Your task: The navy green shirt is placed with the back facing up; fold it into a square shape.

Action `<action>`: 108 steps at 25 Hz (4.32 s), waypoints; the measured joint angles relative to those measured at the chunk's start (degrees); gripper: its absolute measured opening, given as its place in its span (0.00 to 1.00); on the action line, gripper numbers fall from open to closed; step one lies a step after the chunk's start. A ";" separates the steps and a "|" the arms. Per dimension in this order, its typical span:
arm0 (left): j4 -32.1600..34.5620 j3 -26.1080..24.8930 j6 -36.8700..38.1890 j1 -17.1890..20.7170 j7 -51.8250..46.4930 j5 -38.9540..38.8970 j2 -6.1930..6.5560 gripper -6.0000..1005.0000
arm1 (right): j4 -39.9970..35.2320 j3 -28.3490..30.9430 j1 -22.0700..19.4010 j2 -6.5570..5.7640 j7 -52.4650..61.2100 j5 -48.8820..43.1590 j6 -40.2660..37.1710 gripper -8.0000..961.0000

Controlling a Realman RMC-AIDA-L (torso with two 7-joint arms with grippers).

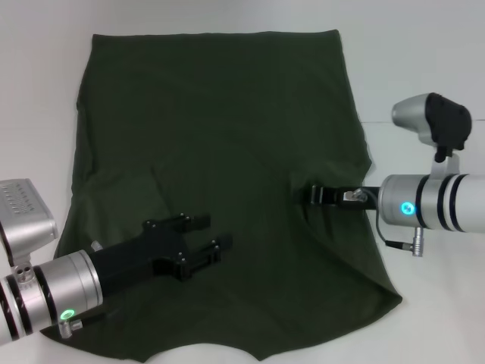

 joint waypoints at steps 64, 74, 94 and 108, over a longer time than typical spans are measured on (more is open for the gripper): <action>16.98 -16.36 2.33 17.09 -1.58 13.80 -0.34 0.87 | -3.91 -2.52 -5.66 -0.53 -25.84 16.43 -14.88 0.78; 16.86 -16.40 -1.14 16.35 -2.71 13.96 -0.20 0.87 | -3.90 -2.42 -5.76 -0.45 -25.84 17.15 -15.08 0.78; 17.20 -16.00 -1.41 15.82 -4.47 14.29 -0.18 0.19 | -4.50 -2.69 -6.60 -0.67 -25.84 17.49 -16.22 0.78; 17.31 -16.29 3.23 15.88 -4.93 10.27 -0.18 0.02 | -11.07 -2.92 -10.71 -5.66 -3.92 9.50 -25.17 0.78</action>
